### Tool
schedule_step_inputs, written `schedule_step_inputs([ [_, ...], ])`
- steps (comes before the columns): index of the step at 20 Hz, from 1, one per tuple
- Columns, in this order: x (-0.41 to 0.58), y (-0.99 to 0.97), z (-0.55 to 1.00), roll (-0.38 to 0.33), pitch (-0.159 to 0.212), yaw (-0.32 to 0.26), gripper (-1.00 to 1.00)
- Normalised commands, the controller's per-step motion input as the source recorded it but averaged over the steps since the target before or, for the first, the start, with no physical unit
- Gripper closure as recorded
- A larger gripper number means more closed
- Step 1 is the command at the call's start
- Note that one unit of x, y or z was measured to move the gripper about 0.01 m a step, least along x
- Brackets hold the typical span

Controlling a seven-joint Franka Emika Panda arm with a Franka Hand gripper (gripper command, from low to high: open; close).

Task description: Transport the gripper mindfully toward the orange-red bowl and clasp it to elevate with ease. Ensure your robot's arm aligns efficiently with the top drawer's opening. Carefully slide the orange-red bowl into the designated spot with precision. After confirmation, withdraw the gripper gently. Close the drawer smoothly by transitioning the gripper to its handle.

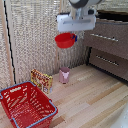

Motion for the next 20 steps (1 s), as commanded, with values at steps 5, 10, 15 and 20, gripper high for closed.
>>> schedule_step_inputs([
  [5, 0.275, -0.15, 1.0, 0.002, 0.012, -0.131, 1.0],
  [10, 0.117, -0.36, 0.98, 0.031, 0.045, -0.199, 1.0],
  [15, 0.008, -0.35, 0.83, 0.029, 0.028, -0.263, 1.0],
  [20, -0.002, -0.48, 0.61, 0.035, 0.021, -0.23, 1.0],
])
